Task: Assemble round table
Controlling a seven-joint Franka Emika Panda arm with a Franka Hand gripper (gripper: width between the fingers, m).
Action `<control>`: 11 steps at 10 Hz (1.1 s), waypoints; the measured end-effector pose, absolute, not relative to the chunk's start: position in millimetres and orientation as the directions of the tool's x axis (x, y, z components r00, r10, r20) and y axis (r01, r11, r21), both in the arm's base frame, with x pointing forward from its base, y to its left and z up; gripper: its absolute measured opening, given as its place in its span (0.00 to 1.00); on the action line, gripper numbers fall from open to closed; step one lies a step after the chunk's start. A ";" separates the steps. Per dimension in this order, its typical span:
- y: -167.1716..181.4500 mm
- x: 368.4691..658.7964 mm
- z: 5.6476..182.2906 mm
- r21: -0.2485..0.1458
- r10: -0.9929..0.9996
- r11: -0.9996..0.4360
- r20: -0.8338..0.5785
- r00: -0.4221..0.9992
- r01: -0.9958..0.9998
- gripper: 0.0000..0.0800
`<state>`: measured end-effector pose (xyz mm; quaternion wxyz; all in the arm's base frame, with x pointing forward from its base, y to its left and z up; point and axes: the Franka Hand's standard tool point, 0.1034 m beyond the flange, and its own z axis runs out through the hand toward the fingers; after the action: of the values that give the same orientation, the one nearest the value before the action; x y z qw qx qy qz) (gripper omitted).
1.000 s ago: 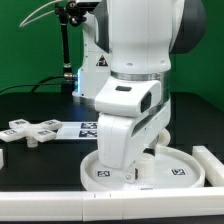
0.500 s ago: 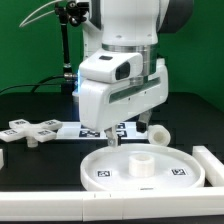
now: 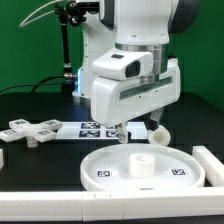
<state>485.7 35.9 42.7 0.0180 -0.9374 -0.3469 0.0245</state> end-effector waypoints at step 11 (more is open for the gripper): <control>70.9 471.5 42.9 -0.061 -0.215 -0.973 -0.111 0.970 -0.223 0.81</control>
Offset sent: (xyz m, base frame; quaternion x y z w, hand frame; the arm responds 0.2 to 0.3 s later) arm -0.0193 -0.0012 0.0038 0.0536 -0.0398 0.4437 0.8937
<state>471.5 70.9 42.9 0.0365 -0.9918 0.1105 0.0521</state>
